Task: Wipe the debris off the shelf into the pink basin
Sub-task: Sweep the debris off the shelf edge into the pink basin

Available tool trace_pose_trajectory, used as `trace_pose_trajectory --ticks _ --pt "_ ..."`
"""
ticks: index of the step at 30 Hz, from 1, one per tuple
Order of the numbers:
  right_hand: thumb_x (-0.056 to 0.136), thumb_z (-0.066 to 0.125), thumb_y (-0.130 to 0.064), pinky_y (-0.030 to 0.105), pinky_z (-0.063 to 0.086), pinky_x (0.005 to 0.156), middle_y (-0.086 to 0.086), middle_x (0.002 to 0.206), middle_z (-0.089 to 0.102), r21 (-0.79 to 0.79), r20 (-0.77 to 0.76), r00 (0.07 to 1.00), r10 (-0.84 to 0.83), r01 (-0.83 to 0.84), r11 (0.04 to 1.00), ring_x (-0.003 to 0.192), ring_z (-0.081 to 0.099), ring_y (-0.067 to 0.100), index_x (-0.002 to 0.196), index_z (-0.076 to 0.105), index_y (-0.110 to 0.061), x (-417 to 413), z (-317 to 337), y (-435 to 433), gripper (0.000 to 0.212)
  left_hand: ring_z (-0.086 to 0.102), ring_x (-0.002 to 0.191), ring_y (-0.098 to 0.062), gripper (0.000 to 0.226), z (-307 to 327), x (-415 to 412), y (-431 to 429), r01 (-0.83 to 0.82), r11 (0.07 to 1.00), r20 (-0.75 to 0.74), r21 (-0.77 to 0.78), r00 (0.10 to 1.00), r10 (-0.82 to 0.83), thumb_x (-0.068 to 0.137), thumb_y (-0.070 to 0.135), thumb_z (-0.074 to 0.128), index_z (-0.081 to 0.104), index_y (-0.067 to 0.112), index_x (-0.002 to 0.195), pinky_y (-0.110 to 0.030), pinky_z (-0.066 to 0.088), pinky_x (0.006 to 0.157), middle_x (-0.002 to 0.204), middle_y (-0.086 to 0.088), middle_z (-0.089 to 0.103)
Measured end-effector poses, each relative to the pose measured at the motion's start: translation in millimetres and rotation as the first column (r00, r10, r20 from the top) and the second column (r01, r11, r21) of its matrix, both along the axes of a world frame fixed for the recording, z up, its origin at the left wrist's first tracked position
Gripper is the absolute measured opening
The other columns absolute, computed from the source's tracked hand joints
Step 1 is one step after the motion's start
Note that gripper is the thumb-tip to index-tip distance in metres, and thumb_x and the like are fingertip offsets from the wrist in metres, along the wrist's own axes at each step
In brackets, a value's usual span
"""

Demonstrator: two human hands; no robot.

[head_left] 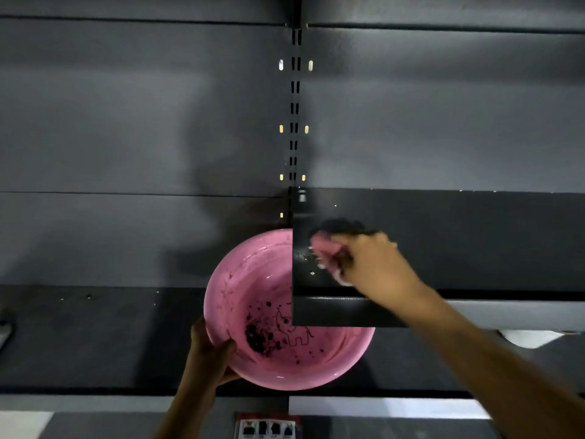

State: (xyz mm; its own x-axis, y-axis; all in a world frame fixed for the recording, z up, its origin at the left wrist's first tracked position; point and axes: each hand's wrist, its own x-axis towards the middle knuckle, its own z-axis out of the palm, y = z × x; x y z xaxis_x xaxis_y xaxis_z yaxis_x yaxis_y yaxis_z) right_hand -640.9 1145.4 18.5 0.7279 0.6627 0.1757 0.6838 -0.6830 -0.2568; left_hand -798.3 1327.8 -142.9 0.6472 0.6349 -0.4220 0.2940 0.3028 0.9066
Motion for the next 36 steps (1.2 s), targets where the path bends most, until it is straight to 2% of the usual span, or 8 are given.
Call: trace_pose_trajectory --ticks 7,11,13,18,23,32,34,36 --pt "0.08 0.052 -0.003 0.034 0.048 0.098 0.008 0.119 0.067 0.126 -0.098 0.959 0.266 -0.253 0.959 0.109 0.061 0.027 0.121 0.059 -0.017 -33 5 60 0.044 0.063 0.088 -0.035 0.065 7 -6 -1 0.002 1.0 0.041 0.014 0.999 -0.003 0.08 -0.007 0.054 0.031 0.032 0.126 -0.04 0.057 0.051 0.112 -0.012 0.049" --pt "0.07 0.056 0.005 0.004 0.046 0.061 0.011 0.089 0.075 0.315 -0.105 0.983 0.148 -0.108 0.943 0.069 0.069 0.007 0.112 0.065 -0.012 20 32 23 0.045 0.06 0.096 -0.039 0.075 7 -10 1 0.031 0.999 0.063 0.008 0.998 -0.032 0.077 -0.01 0.056 0.03 0.034 0.132 -0.047 0.057 0.055 0.121 -0.014 0.046" --pt "0.071 0.058 0.005 0.013 0.048 0.068 0.014 0.092 0.073 0.327 -0.093 0.995 -0.045 0.073 0.942 0.074 0.071 0.013 0.112 0.065 -0.011 67 37 -9 0.044 0.059 0.099 -0.04 0.074 7 -12 1 0.03 1.0 0.081 0.005 0.996 -0.03 0.077 -0.011 0.056 0.03 0.031 0.133 -0.047 0.057 0.054 0.123 -0.015 0.046" --pt "0.089 0.05 -0.025 0.04 0.038 0.104 0.018 0.122 0.061 -0.225 -0.073 0.883 -0.463 0.438 0.87 0.113 0.055 0.036 0.125 0.052 -0.013 154 15 -57 0.038 0.059 0.091 -0.037 0.073 8 -14 -1 0.019 1.0 0.087 -0.023 0.996 -0.017 0.077 -0.012 0.056 0.028 0.026 0.133 -0.044 0.055 0.05 0.111 -0.01 0.047" --pt "0.088 0.045 -0.045 0.037 0.041 0.098 0.008 0.129 0.06 -0.182 0.035 0.971 -0.235 0.238 0.954 0.117 0.056 0.031 0.123 0.052 -0.03 132 2 15 0.039 0.058 0.091 -0.036 0.074 11 -15 -1 0.014 1.0 0.087 -0.014 0.996 -0.012 0.077 -0.014 0.054 0.027 0.024 0.134 -0.045 0.055 0.051 0.112 -0.01 0.046" --pt "0.083 0.051 0.0 0.034 0.044 0.101 0.007 0.113 0.07 0.028 -0.161 0.932 0.325 -0.325 0.945 0.106 0.063 0.022 0.116 0.062 -0.016 20 -5 93 0.039 0.058 0.097 -0.038 0.069 10 -11 1 -0.01 1.0 0.103 -0.012 0.995 0.011 0.077 -0.011 0.058 0.03 0.021 0.132 -0.039 0.055 0.048 0.121 -0.015 0.045" --pt "0.085 0.049 0.002 0.02 0.047 0.095 0.006 0.114 0.07 0.149 -0.227 0.893 0.389 -0.363 0.92 0.103 0.065 0.015 0.118 0.061 -0.016 2 1 90 0.04 0.059 0.092 -0.037 0.066 11 -11 1 -0.026 0.999 0.11 -0.025 0.994 0.029 0.077 -0.013 0.057 0.034 0.025 0.125 -0.04 0.055 0.048 0.111 -0.012 0.048" --pt "0.086 0.049 0.001 0.0 0.046 0.068 0.002 0.102 0.072 0.282 -0.25 0.892 0.378 -0.306 0.909 0.078 0.067 -0.003 0.116 0.063 -0.02 0 10 77 0.038 0.06 0.087 -0.035 0.063 10 -13 3 -0.026 1.0 0.113 -0.018 0.993 0.028 0.076 -0.014 0.057 0.037 0.029 0.117 -0.039 0.055 0.047 0.104 -0.008 0.05"
